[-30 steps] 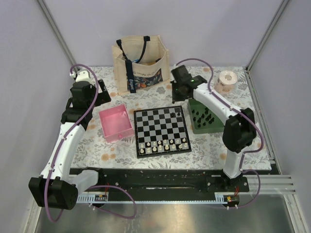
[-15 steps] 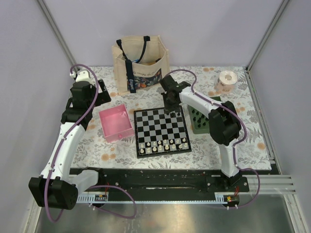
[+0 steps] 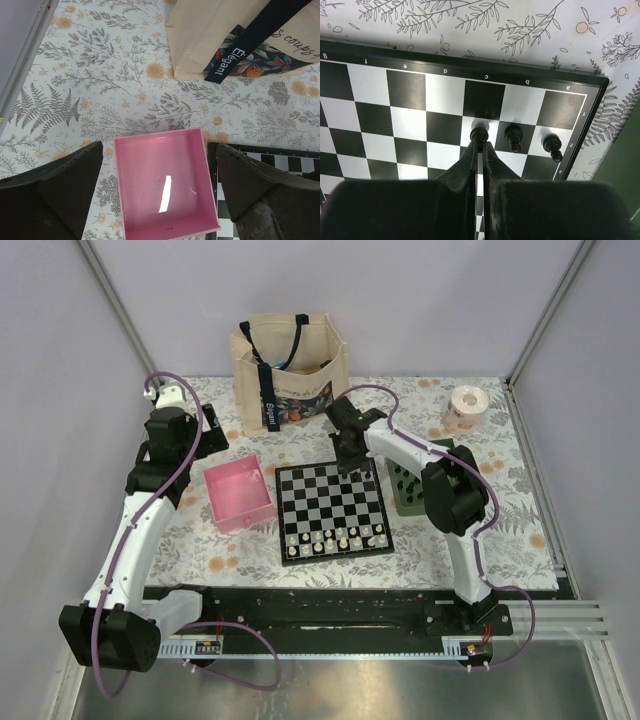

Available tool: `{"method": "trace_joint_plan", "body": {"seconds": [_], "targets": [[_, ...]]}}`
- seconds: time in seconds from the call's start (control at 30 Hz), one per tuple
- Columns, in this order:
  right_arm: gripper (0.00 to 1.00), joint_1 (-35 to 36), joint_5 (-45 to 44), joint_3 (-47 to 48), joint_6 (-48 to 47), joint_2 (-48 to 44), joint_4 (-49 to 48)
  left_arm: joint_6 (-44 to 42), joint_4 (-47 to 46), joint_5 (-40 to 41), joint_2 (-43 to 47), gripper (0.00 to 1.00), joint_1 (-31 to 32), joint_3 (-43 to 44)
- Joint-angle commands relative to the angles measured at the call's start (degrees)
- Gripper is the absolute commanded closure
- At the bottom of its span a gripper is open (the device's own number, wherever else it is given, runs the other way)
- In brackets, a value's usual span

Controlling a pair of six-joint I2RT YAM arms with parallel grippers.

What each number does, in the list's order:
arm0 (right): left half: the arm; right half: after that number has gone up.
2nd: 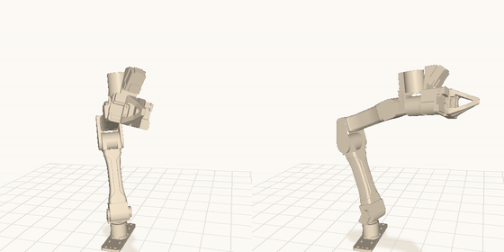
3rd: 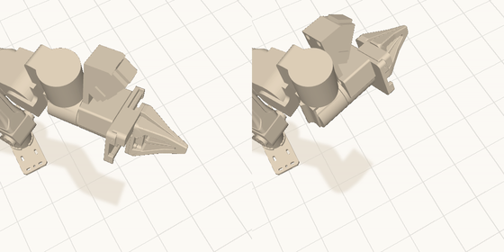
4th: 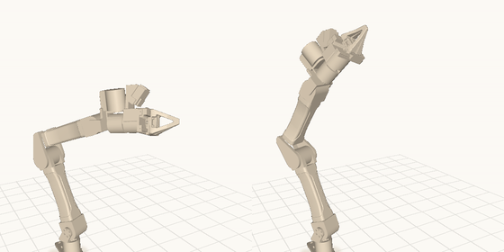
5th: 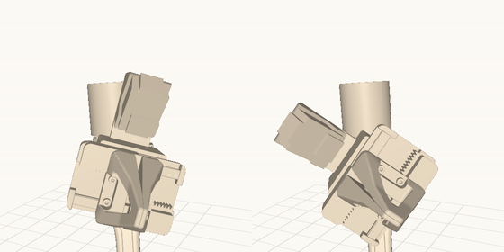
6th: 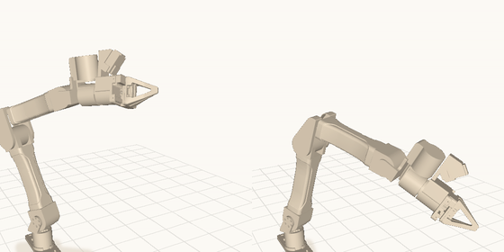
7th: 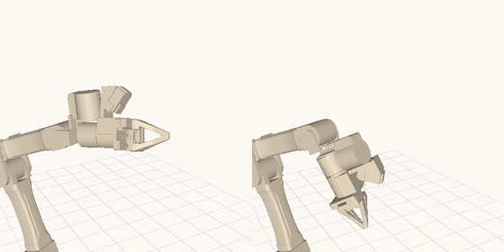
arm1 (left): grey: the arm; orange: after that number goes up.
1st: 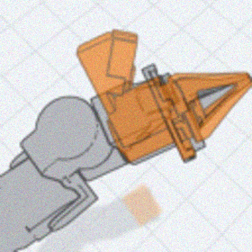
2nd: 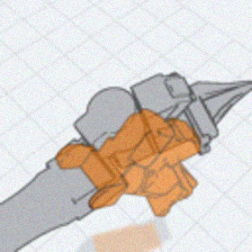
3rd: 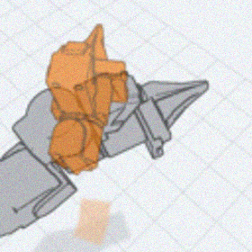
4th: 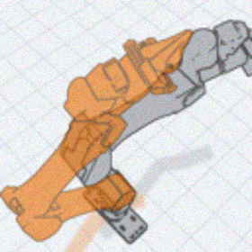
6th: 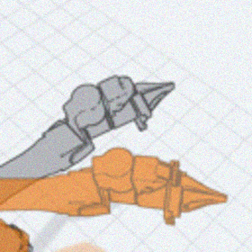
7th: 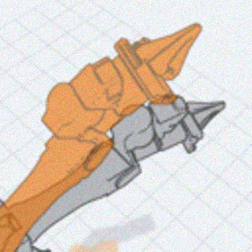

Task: Set up the chess pieces on the board

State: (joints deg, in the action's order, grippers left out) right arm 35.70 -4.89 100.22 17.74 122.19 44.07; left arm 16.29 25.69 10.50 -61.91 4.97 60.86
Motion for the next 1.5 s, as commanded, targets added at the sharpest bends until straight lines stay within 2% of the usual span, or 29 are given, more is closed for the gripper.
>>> {"method": "trace_joint_plan", "body": {"seconds": [0.0, 0.07, 0.43, 0.77, 1.0, 1.1, 1.2, 1.4, 1.47], "targets": [[0.94, 0.77, -0.65, 2.69, -1.04, 0.77, 0.4, -0.56, -1.52, -0.31, 0.74, 0.01, -0.14, 0.66], [0.89, 0.68, -0.74, 2.7, -1.04, 1.03, 0.75, -0.56, -1.52, -0.31, 0.65, 0.01, -0.14, 0.57], [0.87, 0.77, 0.75, 3.31, -1.39, 0.85, 1.19, -0.65, -1.44, -0.13, 0.83, 0.01, -0.14, 0.49], [0.67, 0.95, 1.72, 3.92, -1.48, 0.86, 1.45, -0.65, -1.52, -0.75, 0.65, 0.01, -0.14, 0.49], [0.66, 0.86, 4.35, 6.29, -1.57, -2.04, 1.72, -0.74, -1.61, -0.57, 0.74, 0.01, -0.23, 0.57], [0.63, 0.86, 1.04, 6.48, -2.27, -6.16, 1.89, -0.74, -1.52, -0.4, 0.65, 0.01, -0.14, 0.57], [0.59, -0.36, -5.2, 3.76, -2.36, -11.52, 1.72, -0.74, -1.61, -0.31, 0.56, 0.01, -0.23, 0.49], [0.58, -11.34, -3.37, -10.46, 1.24, -23.38, -2.67, -0.74, -1.44, -0.57, 0.38, 0.01, -0.14, 0.49], [0.54, -15.29, -3.9, -15.56, 2.03, -26.03, -4.87, -0.74, -1.35, -0.31, 0.3, 0.01, -0.14, 0.58]]}}
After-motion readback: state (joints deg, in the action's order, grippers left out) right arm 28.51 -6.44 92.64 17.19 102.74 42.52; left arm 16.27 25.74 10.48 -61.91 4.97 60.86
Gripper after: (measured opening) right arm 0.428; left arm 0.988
